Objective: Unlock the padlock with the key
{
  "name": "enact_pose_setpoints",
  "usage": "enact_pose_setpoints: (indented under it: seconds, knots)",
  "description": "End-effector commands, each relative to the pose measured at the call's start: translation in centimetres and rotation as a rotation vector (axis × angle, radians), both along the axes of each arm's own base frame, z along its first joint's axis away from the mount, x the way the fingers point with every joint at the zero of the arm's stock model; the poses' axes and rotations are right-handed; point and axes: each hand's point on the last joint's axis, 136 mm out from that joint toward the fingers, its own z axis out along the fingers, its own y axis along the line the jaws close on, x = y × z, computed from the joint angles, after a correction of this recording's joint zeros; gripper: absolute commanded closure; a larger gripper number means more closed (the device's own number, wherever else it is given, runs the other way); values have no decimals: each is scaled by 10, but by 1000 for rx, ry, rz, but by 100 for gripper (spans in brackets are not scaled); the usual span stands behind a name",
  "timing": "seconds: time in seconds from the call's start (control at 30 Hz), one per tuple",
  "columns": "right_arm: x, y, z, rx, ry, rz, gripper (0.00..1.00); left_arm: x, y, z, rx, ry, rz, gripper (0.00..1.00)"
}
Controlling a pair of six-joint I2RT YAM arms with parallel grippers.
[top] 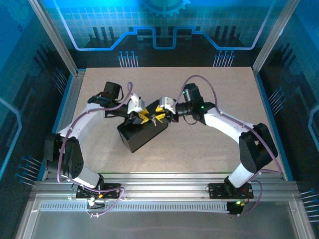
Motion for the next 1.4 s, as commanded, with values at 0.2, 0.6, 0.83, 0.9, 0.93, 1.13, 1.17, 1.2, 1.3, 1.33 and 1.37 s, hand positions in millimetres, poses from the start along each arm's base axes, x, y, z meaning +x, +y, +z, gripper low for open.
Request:
enact_pose_setpoints:
  seconds: [0.2, 0.6, 0.83, 0.9, 0.93, 1.13, 1.17, 1.2, 1.3, 1.33, 1.37]
  knots:
    - [-1, 18, 7, -1, -136, 56, 68, -7, 0, 3, -47, 32, -28, 100]
    - [-13, 23, 4, -34, -120, 96, 92, -5, 1, 2, -48, 32, -13, 100]
    - [-40, 26, 21, -44, 227, 205, 100, 5, 3, 2, -39, -46, 36, 100]
    - [-45, 29, 28, -34, 392, 203, 100, 9, 4, 3, -32, -67, 48, 100]
    - [-44, 32, 29, -31, 482, 175, 100, 11, 4, 4, -29, -80, 55, 100]
    - [-27, 38, 12, -100, 890, -113, 100, 19, 4, 10, -25, -123, 68, 100]
    - [-25, 38, 12, -94, 937, -154, 100, 19, 4, 11, -25, -128, 66, 100]
    - [-23, 37, 13, -77, 984, -197, 100, 19, 4, 12, -27, -130, 65, 100]
    - [-15, 31, 16, -35, 1080, -309, 100, 19, 4, 13, -29, -119, 75, 96]
    - [-14, 26, 13, -46, 1077, -348, 100, 20, 5, 14, -31, -115, 85, 95]
    - [-14, 22, 10, -62, 1058, -369, 100, 20, 6, 16, -32, -116, 91, 94]
